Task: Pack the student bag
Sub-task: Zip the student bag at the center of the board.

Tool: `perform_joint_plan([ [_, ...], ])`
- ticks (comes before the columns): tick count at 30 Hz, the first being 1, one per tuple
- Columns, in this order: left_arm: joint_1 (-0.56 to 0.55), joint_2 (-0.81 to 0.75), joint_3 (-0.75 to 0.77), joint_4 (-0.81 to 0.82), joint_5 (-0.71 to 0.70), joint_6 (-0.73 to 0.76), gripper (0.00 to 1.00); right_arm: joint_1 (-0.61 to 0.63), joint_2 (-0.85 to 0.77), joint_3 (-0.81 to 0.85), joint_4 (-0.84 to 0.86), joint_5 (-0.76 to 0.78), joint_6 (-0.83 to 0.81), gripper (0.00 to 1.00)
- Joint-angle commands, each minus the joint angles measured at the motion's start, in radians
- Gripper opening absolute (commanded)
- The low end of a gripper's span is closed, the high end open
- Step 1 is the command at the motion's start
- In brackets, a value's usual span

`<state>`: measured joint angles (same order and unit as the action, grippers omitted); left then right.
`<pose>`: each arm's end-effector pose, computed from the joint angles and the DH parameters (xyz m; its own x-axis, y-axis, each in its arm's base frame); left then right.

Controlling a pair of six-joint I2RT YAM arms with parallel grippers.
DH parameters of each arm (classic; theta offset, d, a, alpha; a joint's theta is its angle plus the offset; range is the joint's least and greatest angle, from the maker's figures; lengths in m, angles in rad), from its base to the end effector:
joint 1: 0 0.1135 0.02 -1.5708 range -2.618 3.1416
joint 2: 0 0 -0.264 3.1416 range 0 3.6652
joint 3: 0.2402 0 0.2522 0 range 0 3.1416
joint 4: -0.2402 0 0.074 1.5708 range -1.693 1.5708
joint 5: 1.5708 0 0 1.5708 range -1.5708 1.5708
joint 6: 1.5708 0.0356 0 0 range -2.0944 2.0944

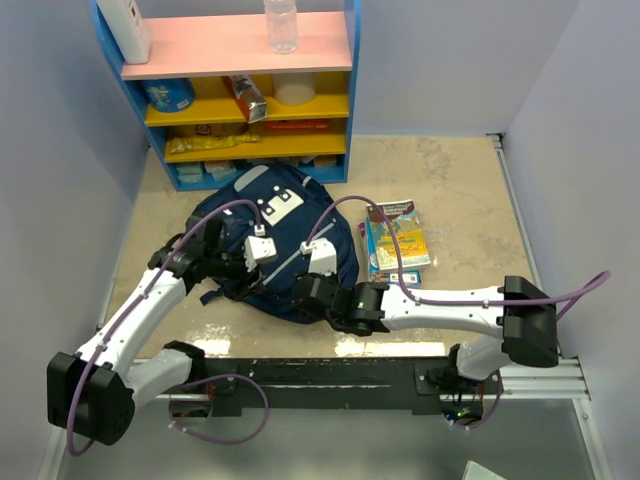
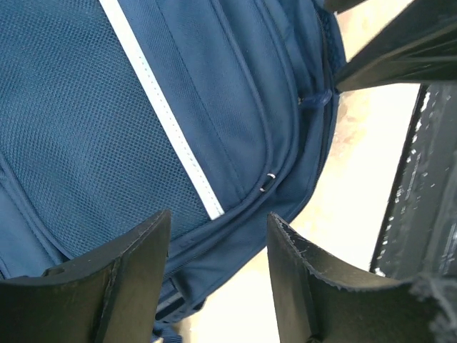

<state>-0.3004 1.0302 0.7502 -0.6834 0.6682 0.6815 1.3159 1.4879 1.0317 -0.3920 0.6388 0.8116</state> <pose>0.1791 -0.0786 0.2461 -0.2500 0.5951 -0.7637 0.9368 0.3480 -0.0356 0.0993 0.2969 0.2456 -0.6216 -0.0760 -0.7796 -0.3291 0.9285 0.1719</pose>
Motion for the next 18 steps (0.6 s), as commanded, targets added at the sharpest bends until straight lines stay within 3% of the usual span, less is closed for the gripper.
perform_joint_plan([
  [1, 0.024, 0.024, 0.009, 0.014, 0.061, 0.11, 0.6, 0.006, -0.063, -0.015, 0.114, -0.059, -0.187, 0.5],
  [8, 0.053, 0.062, 0.055, -0.004, 0.097, 0.105, 0.59, 0.006, 0.021, 0.03, 0.137, -0.056, -0.368, 0.5],
  [18, 0.06, 0.054, 0.064, -0.015, 0.11, 0.098, 0.59, 0.006, 0.071, 0.016, 0.188, -0.082, -0.396, 0.49],
])
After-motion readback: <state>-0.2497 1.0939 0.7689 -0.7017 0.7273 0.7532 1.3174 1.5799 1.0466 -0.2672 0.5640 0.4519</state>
